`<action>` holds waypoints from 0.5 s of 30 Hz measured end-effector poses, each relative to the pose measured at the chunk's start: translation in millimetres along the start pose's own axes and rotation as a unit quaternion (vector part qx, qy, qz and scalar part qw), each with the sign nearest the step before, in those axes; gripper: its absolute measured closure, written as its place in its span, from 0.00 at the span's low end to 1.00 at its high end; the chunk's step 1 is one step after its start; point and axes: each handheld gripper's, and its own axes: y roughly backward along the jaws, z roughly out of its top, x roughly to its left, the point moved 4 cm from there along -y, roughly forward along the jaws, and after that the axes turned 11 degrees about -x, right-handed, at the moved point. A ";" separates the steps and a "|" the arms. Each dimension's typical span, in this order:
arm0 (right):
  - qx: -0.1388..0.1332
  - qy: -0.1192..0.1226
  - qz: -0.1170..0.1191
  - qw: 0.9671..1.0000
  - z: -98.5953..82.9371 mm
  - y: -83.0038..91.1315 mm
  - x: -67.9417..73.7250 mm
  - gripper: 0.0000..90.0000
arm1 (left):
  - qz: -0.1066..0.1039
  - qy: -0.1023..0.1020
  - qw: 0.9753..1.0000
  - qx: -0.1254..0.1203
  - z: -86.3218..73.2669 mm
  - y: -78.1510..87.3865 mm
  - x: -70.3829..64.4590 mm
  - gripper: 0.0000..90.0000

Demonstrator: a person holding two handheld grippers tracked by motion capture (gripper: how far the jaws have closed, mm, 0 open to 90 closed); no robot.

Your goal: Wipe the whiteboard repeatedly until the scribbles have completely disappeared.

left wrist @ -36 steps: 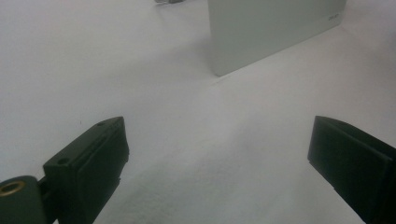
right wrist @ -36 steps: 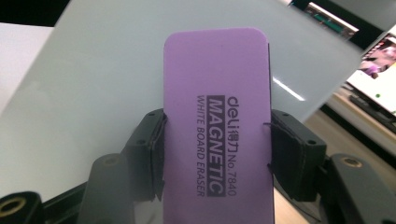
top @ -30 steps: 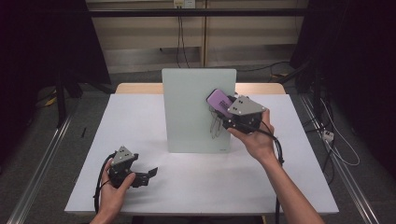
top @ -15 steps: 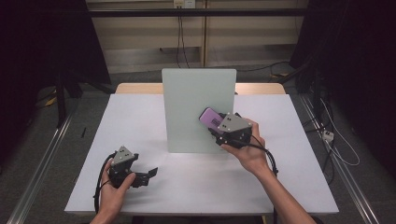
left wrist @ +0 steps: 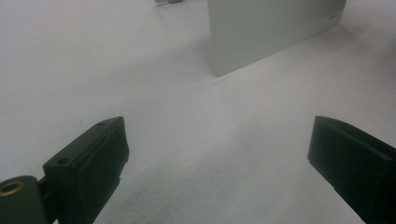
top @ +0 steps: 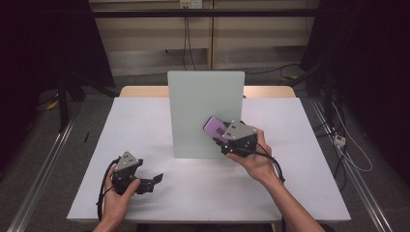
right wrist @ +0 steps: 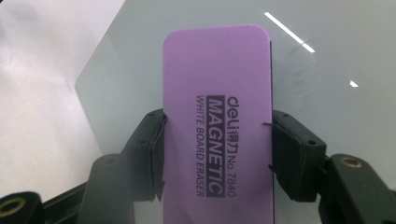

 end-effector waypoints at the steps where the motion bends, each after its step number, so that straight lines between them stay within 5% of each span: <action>1: -0.002 -0.004 -0.004 1.000 2.2 1.0 -2.8 0.47 | 0.000 0.000 1.000 -0.002 0.3 0.4 -0.2 0.06; 10: -0.026 -0.019 -0.059 0.998 23.2 16.7 -38.5 0.47 | -0.001 -0.001 1.000 -0.003 0.5 0.3 -0.2 0.06; 15: -0.023 -0.009 -0.069 0.997 23.6 16.2 -37.4 0.47 | -0.001 -0.001 1.000 -0.002 0.3 -0.1 -0.6 0.06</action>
